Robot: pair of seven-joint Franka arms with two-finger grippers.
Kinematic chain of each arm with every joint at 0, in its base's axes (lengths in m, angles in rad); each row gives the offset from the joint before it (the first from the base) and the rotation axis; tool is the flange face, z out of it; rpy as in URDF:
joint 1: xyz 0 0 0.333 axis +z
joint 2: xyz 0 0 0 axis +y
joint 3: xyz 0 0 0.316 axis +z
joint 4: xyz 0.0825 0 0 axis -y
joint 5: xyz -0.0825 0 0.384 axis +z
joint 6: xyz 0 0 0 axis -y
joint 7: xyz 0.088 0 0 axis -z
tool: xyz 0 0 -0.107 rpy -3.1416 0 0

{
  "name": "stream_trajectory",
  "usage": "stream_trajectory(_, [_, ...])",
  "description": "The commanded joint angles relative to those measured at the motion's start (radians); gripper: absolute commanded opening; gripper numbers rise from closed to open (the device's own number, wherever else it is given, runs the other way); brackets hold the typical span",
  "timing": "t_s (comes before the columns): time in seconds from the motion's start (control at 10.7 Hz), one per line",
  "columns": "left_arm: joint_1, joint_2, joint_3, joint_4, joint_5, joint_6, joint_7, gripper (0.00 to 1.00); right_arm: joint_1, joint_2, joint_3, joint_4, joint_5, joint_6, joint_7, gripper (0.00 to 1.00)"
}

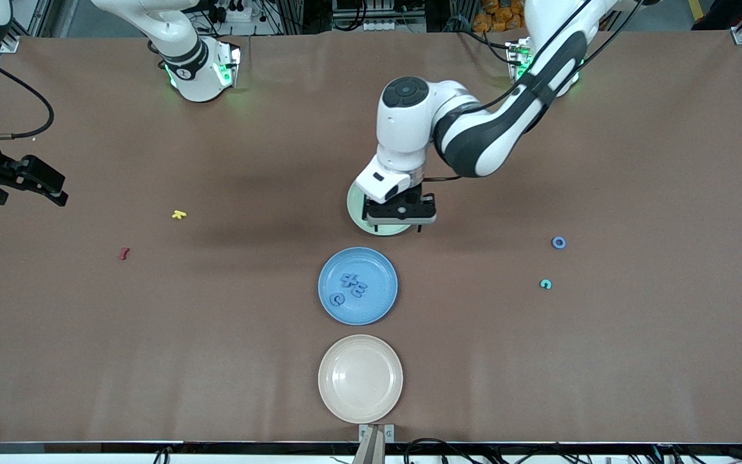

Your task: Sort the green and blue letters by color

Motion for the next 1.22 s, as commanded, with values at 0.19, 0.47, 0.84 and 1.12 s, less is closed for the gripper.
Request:
stream_trajectory(0.19, [0.073, -0.141, 0.004, 0.065, -0.023, -0.201, 0.148, 1.00, -0.011, 0.021, -0.005, -0.042, 0.060, 0.032, -0.018, 1.00])
stream_trajectory(0.47, [0.141, -0.183, -0.002, 0.113, -0.121, -0.273, 0.237, 1.00, -0.004, 0.020, -0.002, -0.056, 0.071, 0.006, -0.019, 1.00])
stream_trajectory(0.84, [0.325, -0.312, 0.010, 0.113, -0.421, -0.316, 0.682, 1.00, 0.005, -0.006, -0.003, -0.044, 0.071, -0.031, -0.005, 1.00])
stream_trajectory(1.12, [0.398, -0.377, 0.060, 0.114, -0.521, -0.402, 0.834, 1.00, 0.003, -0.020, -0.008, -0.013, 0.069, -0.106, -0.005, 1.00])
